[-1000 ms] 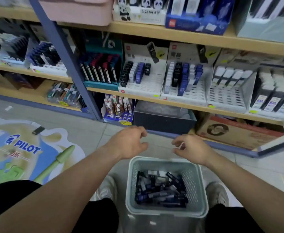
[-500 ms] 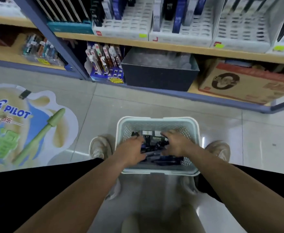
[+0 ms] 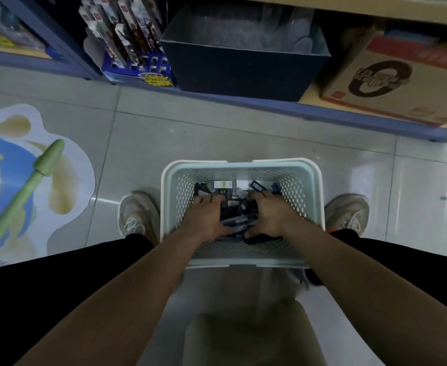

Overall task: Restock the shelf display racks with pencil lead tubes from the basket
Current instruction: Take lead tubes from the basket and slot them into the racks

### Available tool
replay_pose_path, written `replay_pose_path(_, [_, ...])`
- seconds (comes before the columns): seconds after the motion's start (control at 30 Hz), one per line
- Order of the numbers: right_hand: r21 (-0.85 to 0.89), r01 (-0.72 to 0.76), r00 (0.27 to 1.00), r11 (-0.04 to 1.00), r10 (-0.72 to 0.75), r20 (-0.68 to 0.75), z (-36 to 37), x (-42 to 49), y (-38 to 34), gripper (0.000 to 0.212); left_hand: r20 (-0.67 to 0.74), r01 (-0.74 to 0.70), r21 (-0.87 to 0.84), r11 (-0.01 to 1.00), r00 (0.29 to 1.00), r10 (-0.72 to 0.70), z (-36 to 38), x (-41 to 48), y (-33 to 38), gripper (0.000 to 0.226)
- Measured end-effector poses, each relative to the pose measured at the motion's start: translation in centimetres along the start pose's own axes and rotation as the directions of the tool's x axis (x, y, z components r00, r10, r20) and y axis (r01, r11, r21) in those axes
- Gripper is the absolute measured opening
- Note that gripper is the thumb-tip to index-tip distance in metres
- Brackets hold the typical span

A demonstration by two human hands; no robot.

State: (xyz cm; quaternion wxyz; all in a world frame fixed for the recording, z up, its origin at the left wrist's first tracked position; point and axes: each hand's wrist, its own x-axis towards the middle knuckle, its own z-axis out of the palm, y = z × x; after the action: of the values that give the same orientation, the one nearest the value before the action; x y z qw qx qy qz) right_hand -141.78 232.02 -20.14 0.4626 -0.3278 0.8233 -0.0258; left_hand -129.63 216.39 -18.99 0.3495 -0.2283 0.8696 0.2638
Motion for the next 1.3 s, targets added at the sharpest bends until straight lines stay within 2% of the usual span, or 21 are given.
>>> replay_pose_path(0.2, [0.054, -0.028, 1.000, 0.998, 0.029, -0.003, -0.1, 0.0, 0.0, 0.108, -0.007, -0.024, -0.056, 0.998, 1.000, 0.024, 0.3, 0.7, -0.4, 0.069])
replay_pose_path(0.4, [0.090, -0.020, 0.999, 0.996, 0.016, 0.039, -0.2, 0.1, 0.0, 0.098, 0.020, 0.008, -0.158, 0.987, 1.000, -0.005, 0.3, 0.9, -0.6, 0.077])
replay_pose_path(0.53, [0.097, 0.012, 0.999, 0.995, -0.016, 0.047, -0.2, 0.1, 0.0, 0.095, 0.039, -0.011, -0.081, 0.997, 0.999, 0.014, 0.4, 0.9, -0.5, 0.078])
replay_pose_path(0.67, [0.176, 0.034, 0.999, 0.984, -0.041, 0.034, 0.0, 0.1, -0.1, 0.069, 0.049, -0.042, 0.049, 0.998, 0.998, 0.040, 0.7, 0.8, 0.0, 0.076])
replay_pose_path(0.73, [0.234, 0.029, 1.000, 0.972, -0.028, -0.009, 0.0, 0.2, -0.1, 0.059, 0.056, -0.056, 0.042, 0.998, 0.997, 0.054, 0.9, 0.7, 0.4, 0.082])
replay_pose_path(1.0, [0.415, 0.040, 0.998, 0.909, -0.018, -0.056, -0.1, 0.0, 0.1, 0.041, 0.125, -0.116, -0.049, 0.992, 0.985, 0.121, 0.8, 0.8, 0.7, 0.091])
replay_pose_path(1.3, [0.489, 0.077, 0.997, 0.869, -0.057, -0.056, -0.3, -0.4, 0.0, 0.034, 0.194, -0.125, 0.067, 0.990, 0.975, 0.110, 0.9, 1.2, 0.9, 0.078])
